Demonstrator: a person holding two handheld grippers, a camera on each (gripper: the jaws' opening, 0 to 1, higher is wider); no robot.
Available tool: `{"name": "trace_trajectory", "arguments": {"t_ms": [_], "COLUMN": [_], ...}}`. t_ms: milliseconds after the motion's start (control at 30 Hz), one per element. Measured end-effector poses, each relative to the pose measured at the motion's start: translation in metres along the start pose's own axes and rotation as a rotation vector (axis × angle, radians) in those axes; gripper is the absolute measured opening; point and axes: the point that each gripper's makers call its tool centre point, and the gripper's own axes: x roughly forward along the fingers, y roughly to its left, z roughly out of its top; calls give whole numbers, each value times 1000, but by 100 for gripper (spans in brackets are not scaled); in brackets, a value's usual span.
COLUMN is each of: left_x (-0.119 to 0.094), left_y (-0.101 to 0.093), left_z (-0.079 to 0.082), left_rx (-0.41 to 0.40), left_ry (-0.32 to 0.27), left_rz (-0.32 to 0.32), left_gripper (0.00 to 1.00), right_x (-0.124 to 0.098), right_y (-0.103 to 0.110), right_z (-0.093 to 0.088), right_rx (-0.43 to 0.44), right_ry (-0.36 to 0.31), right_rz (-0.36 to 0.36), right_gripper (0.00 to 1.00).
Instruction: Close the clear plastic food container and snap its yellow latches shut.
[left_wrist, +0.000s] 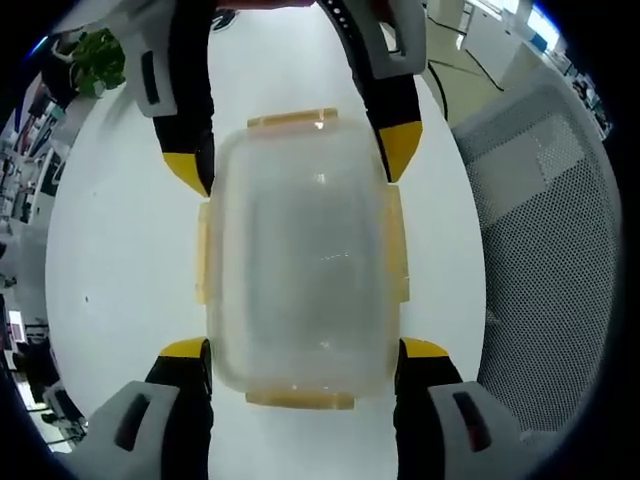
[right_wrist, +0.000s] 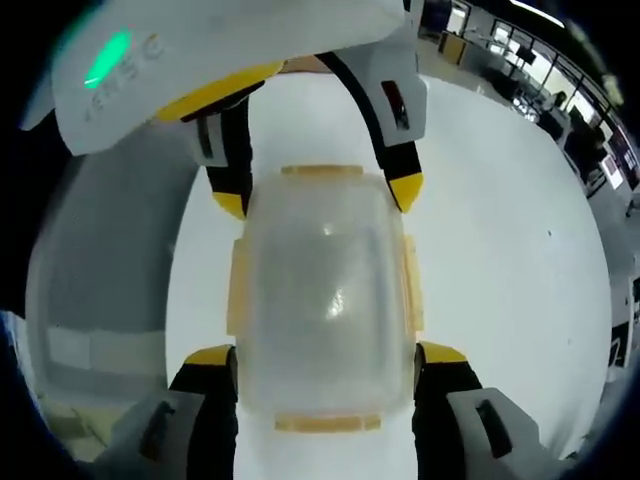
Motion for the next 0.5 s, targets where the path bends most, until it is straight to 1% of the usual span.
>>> {"name": "trace_trajectory", "arguments": {"t_ms": [167,300,500], "left_x": [0,-1,-3], "left_y": [0,-1,0], "left_z": [-5,-15,-27], "left_rx": [2,10,11], "left_ry": [9,34,20], "left_rz": [2,8,12], "left_gripper": [74,74,75], "right_x": [3,7,11], "right_y": [0,0,0], "right_z": [6,15,26], "right_rx": [6,8,17], "right_ry": [-3,-9,-11], "right_rz": [-3,-2,-4], "right_gripper": [72,72,72]}}
